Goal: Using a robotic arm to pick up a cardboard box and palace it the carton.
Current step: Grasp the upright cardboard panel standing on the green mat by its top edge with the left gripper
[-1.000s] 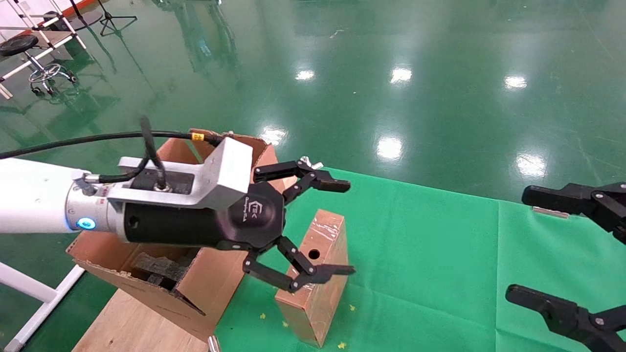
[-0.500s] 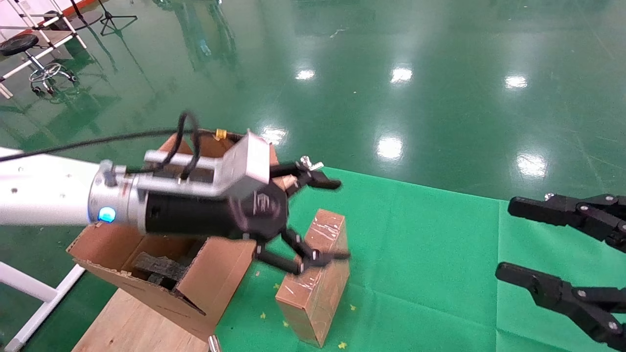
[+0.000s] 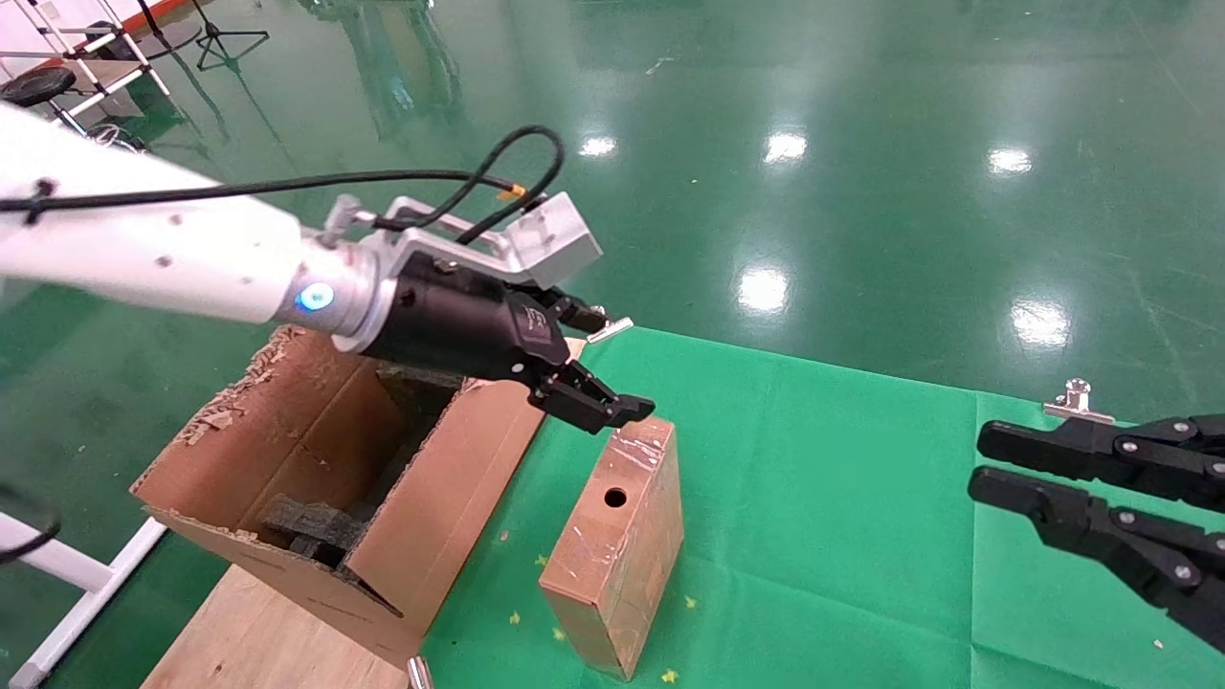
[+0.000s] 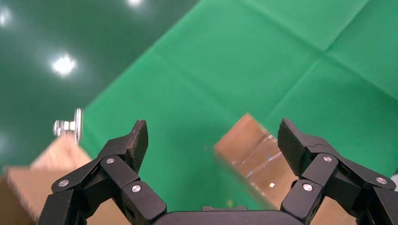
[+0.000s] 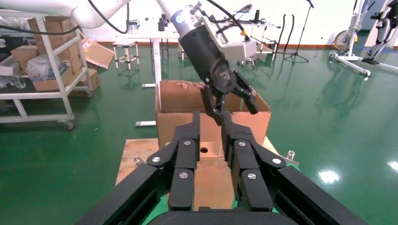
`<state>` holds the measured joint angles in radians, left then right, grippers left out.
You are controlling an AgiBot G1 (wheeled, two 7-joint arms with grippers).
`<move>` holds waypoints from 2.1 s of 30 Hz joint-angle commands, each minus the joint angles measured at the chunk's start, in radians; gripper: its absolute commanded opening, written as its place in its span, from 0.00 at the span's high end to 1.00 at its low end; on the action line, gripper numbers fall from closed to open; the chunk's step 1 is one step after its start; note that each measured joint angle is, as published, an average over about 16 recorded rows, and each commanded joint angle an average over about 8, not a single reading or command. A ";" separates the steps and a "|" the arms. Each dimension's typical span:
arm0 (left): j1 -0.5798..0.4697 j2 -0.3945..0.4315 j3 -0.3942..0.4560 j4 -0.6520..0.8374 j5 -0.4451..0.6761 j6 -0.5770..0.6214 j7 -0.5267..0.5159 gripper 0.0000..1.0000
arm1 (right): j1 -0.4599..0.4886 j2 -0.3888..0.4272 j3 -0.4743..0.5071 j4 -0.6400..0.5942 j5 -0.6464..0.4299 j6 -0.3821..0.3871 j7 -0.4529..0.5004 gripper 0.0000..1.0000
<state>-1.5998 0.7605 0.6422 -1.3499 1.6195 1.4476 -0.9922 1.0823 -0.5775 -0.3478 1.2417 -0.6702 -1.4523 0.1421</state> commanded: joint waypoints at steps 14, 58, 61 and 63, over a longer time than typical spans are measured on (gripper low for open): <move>-0.151 0.092 0.185 0.006 0.070 0.124 -0.419 0.00 | 0.000 0.000 0.000 0.000 0.000 0.000 0.000 1.00; -0.242 0.144 0.547 -0.007 0.019 0.056 -0.491 0.98 | 0.000 0.000 0.000 0.000 0.000 0.000 0.000 0.00; -0.242 0.144 0.546 -0.007 0.019 0.057 -0.493 1.00 | 0.000 0.000 0.000 0.000 0.000 0.000 0.000 0.00; -0.242 0.144 0.545 -0.007 0.019 0.057 -0.494 1.00 | 0.000 0.000 0.000 0.000 0.000 0.000 0.000 0.00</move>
<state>-1.8418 0.9046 1.1875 -1.3570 1.6382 1.5049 -1.4862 1.0821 -0.5773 -0.3478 1.2415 -0.6700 -1.4519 0.1420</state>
